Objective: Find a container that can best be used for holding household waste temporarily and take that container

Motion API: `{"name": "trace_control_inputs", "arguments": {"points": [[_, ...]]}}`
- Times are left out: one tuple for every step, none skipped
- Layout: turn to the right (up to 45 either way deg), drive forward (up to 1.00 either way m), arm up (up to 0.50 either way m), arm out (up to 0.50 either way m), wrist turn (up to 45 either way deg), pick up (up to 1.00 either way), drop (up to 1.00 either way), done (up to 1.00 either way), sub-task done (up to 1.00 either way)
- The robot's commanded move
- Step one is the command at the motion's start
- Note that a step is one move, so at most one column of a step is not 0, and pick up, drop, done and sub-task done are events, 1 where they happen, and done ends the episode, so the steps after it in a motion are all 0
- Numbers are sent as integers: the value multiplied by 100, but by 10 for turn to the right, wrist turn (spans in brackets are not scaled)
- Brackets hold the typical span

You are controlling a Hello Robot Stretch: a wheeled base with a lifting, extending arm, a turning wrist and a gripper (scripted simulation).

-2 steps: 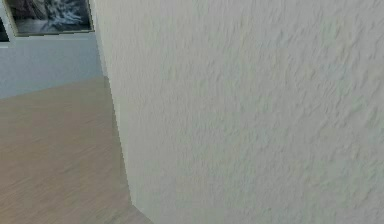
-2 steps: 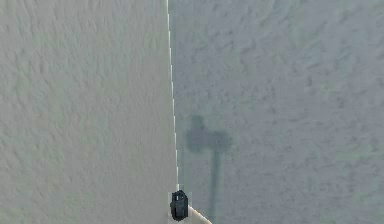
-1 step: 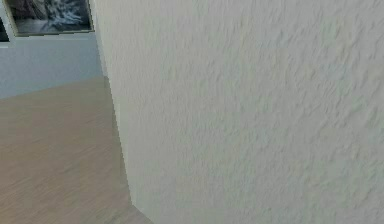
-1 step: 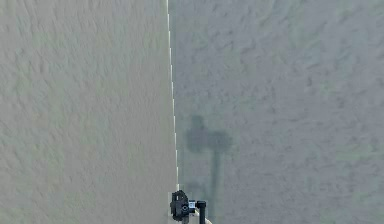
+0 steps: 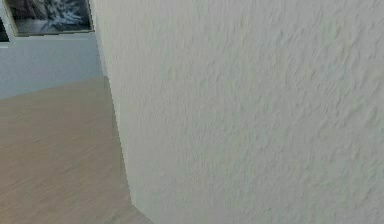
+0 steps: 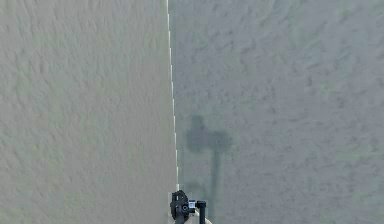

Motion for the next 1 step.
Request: {"name": "trace_control_inputs", "arguments": {"points": [[0, 0, 0, 0, 450, 0, 0, 0, 0]]}}
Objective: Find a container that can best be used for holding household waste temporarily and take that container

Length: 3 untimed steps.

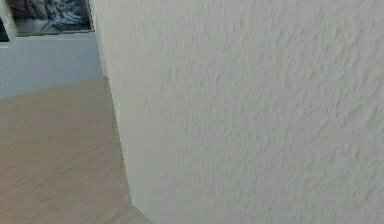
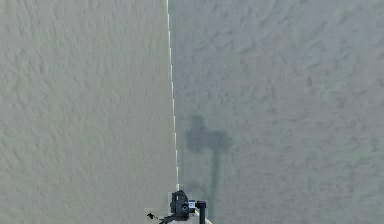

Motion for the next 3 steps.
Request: {"name": "trace_control_inputs", "arguments": {"points": [[0, 0, 0, 0, 450, 0, 0, 0, 0], [0, 0, 0, 0, 240, 0, 0, 0, 0], [0, 0, -30, 0, 0, 0, 0, 0, 0]]}}
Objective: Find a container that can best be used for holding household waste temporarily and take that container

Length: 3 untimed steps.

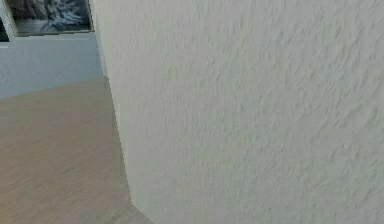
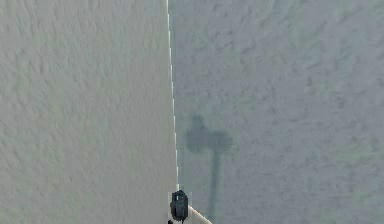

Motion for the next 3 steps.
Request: {"name": "trace_control_inputs", "arguments": {"points": [[0, 0, 0, 0, 0, 100, 0, 0, 0], [0, 0, 10, 0, 0, 0, 0, 0, 0], [0, 0, 0, 0, 0, 0, 0, 100, 0]]}}
